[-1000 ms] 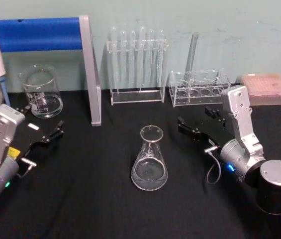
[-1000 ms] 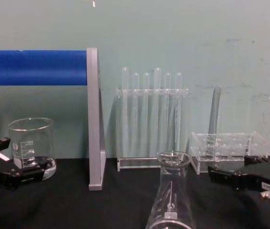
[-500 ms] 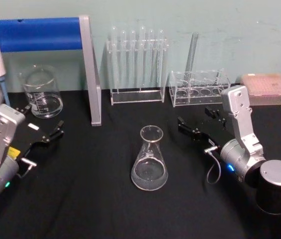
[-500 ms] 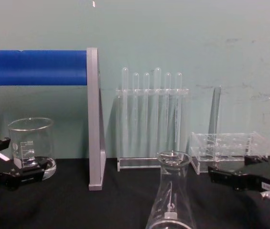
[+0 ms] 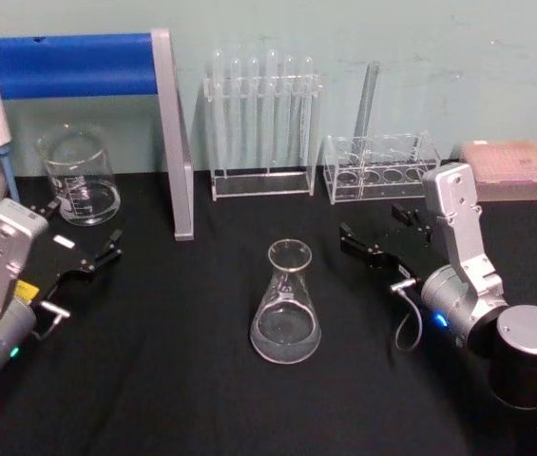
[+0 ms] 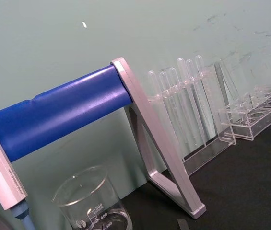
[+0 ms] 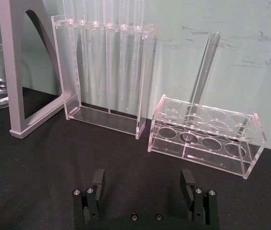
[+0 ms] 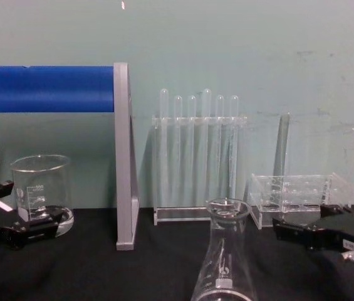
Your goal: Grasp the erlenmeyer flask with one hand, shake it three times, then place it back.
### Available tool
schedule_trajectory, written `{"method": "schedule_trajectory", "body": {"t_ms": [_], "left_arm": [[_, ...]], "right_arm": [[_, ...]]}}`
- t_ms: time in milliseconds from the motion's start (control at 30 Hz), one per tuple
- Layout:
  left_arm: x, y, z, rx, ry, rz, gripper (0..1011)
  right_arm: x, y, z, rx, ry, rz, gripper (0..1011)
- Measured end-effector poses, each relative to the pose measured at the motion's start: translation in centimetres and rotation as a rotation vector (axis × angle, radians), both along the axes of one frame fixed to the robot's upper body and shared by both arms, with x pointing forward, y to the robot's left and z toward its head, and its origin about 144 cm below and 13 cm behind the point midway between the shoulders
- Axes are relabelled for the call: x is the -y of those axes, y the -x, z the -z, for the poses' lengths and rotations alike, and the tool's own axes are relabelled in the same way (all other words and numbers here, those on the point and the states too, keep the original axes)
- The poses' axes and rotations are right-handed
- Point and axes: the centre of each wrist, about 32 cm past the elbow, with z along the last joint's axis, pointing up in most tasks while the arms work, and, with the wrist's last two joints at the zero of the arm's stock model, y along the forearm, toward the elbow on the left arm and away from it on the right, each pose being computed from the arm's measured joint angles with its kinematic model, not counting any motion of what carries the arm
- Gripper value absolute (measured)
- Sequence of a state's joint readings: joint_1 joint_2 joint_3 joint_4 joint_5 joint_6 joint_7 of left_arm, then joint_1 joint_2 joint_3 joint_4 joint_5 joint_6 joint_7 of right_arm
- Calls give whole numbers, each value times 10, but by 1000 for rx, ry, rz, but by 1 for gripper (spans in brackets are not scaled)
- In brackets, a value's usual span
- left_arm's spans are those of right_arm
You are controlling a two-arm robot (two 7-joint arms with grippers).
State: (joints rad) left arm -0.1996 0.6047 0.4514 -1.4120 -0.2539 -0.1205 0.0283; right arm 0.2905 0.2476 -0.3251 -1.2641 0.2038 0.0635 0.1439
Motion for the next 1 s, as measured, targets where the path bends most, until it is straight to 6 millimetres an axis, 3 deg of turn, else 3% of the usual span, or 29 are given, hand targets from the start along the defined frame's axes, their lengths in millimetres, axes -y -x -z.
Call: {"method": "schedule_trajectory", "body": {"t_ms": [1000], "left_arm": [[0, 0, 0, 0, 0, 0, 1001]], "right_arm": [[0, 0, 0, 0, 0, 0, 1000]]}}
